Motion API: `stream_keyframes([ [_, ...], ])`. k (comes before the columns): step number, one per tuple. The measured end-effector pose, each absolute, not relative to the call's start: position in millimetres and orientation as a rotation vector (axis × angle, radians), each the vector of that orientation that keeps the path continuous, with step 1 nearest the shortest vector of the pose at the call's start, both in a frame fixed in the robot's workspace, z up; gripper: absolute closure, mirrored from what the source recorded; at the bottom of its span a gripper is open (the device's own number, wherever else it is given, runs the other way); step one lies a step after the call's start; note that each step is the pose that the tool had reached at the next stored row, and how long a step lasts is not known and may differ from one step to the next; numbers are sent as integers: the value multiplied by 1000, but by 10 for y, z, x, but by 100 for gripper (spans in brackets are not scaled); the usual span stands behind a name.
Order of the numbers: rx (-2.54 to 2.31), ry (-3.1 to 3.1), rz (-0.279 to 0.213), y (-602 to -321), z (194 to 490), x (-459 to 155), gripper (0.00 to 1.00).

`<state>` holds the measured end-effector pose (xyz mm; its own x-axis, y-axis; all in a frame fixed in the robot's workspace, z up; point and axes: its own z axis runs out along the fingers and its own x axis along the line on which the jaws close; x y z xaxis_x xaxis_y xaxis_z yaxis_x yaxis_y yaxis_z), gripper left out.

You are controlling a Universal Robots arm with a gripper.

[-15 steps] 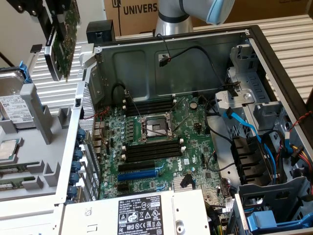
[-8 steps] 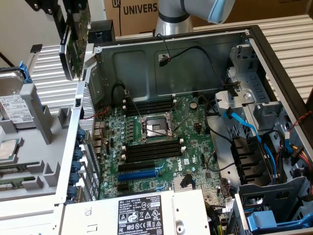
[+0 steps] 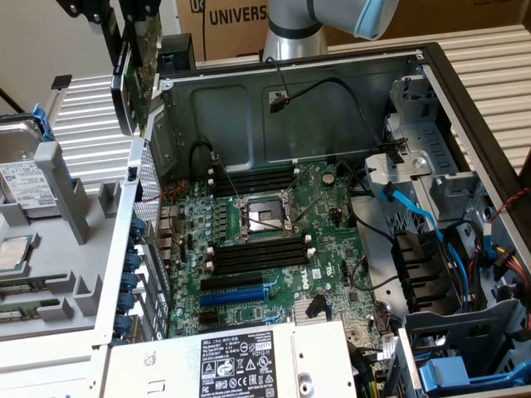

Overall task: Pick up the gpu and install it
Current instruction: 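Pick up the gpu and move the gpu toward the slot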

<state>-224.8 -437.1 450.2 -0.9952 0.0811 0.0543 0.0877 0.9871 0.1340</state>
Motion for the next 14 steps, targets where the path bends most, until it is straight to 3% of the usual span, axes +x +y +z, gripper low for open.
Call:
stream_keyframes([
  [14,160,-3070,-200,-4369,4501,-2120,74],
])
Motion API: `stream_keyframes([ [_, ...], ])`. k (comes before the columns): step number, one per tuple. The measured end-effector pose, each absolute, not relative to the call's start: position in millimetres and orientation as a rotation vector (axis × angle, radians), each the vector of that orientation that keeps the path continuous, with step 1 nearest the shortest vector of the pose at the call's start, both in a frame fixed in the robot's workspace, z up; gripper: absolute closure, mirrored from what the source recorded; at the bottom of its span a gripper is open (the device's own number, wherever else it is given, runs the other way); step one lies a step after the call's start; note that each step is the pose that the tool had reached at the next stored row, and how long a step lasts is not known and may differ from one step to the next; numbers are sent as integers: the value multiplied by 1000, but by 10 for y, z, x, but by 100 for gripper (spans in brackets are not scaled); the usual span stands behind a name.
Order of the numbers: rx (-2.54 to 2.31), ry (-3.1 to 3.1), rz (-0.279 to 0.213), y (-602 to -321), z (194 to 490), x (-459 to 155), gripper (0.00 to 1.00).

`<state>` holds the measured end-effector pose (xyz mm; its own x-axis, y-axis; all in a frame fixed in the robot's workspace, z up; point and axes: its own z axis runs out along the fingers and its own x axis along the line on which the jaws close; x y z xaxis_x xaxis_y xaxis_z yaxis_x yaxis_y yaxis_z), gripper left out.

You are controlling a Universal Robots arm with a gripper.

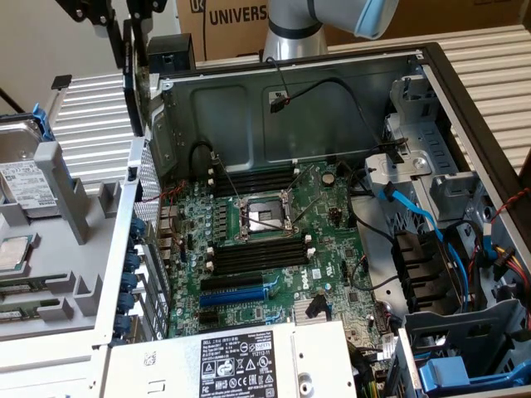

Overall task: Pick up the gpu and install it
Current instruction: 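Pick up the gpu and move the gpu toward the slot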

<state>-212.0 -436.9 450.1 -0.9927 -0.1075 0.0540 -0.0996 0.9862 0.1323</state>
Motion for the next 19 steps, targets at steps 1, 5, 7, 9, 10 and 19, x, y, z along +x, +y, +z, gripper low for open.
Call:
stream_keyframes([
  [1,164,-3070,-200,-4369,4500,-2078,74],
  [5,199,-3066,-198,-4369,4500,-1967,74],
  [7,231,-3063,-197,-4369,4501,-1942,74],
  [9,262,-3059,-196,-4369,4501,-1914,74],
  [10,273,-3058,-196,-4369,4501,-1892,74],
  [19,287,-3056,-195,-4362,4490,-1456,74],
])
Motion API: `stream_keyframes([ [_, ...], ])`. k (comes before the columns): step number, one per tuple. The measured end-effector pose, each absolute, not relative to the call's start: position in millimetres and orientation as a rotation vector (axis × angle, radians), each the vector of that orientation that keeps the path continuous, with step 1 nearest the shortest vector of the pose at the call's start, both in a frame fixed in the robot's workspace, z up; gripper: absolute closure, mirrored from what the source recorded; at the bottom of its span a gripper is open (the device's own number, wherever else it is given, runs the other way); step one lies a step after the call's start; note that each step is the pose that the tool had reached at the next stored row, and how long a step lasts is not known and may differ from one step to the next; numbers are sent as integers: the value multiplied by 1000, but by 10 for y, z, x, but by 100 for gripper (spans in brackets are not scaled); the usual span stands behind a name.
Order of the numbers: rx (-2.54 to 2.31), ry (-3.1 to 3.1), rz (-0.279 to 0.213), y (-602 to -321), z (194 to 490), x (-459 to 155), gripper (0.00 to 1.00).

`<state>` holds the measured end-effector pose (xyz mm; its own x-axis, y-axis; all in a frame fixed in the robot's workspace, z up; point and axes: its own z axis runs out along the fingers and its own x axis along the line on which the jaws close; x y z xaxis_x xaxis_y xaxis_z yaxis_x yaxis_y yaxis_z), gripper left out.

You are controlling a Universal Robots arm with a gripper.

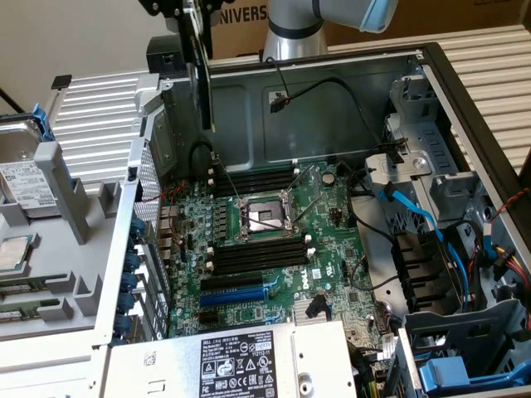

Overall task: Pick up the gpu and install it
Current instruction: 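Pick up the gpu and move the gpu toward the slot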

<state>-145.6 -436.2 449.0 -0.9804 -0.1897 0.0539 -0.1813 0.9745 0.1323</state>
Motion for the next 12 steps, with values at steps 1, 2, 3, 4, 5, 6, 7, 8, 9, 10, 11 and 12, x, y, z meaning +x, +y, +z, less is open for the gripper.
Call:
stream_keyframes([
  [1,288,-3056,-195,-4360,4487,-1411,74],
  [2,288,-3056,-195,-4357,4483,-1366,74],
  [3,289,-3055,-195,-4355,4480,-1319,74],
  [4,290,-3055,-195,-4354,4477,-1276,74],
  [5,291,-3055,-195,-4353,4474,-1231,74],
  [6,292,-3055,-195,-4351,4469,-1190,74],
  [7,293,-3055,-195,-4348,4464,-1157,74],
  [8,297,-3054,-195,-4347,4459,-1139,74],
  [9,306,-3053,-194,-4346,4455,-1131,74],
  [10,317,-3052,-194,-4346,4451,-1128,74],
  [11,328,-3050,-193,-4339,4448,-1128,74],
  [12,334,-3050,-193,-4329,4446,-1127,74],
])
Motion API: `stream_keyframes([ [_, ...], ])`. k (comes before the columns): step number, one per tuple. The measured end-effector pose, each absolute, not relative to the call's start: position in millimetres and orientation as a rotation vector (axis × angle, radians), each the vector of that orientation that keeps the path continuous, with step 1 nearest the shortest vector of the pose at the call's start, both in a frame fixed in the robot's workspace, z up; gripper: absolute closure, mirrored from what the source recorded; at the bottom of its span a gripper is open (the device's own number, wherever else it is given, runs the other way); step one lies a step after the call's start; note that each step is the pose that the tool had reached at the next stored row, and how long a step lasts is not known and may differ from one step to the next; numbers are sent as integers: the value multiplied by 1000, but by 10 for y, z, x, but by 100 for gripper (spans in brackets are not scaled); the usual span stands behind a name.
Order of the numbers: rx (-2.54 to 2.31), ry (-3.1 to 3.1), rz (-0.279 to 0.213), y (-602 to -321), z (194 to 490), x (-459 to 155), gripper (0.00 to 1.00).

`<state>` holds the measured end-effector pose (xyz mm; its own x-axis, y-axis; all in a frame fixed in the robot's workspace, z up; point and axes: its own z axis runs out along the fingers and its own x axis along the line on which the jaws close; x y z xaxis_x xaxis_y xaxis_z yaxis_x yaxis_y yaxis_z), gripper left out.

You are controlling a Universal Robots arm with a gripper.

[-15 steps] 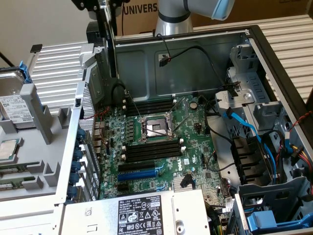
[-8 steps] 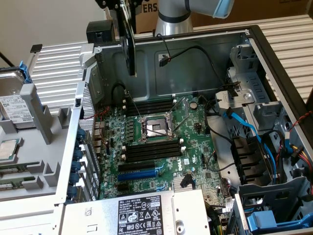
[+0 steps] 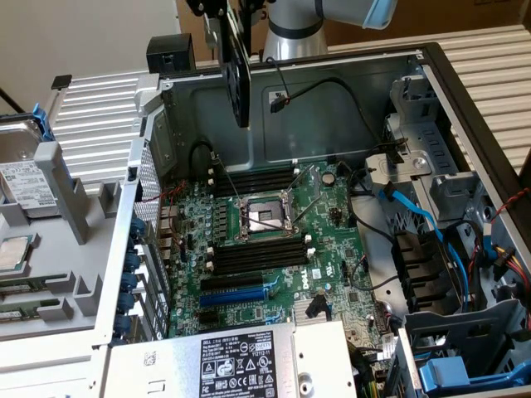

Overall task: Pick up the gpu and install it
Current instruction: 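Pick up the gpu and move the gpu toward the slot, then insert the gpu into the slot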

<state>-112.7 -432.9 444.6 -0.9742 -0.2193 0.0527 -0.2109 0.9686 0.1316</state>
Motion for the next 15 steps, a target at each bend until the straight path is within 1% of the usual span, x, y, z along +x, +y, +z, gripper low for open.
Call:
stream_keyframes([
  [15,338,-3050,-192,-4325,4444,-1127,74],
])
